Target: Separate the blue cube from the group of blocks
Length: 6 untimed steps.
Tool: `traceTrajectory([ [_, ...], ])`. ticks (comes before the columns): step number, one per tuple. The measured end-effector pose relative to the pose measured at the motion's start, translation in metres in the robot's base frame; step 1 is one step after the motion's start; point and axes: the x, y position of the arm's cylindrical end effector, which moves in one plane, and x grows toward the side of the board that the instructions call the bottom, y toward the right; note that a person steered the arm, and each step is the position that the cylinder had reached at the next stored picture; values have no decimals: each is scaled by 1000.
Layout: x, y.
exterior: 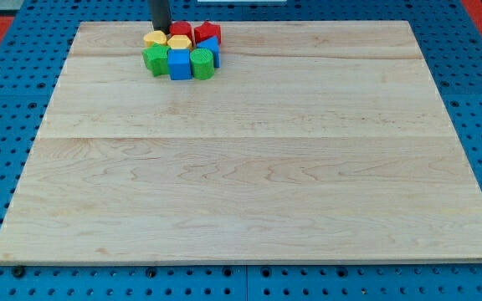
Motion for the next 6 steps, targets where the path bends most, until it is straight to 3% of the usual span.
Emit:
traceTrajectory([
  [3, 11, 5],
  [4, 77, 12],
  [6, 166, 57],
])
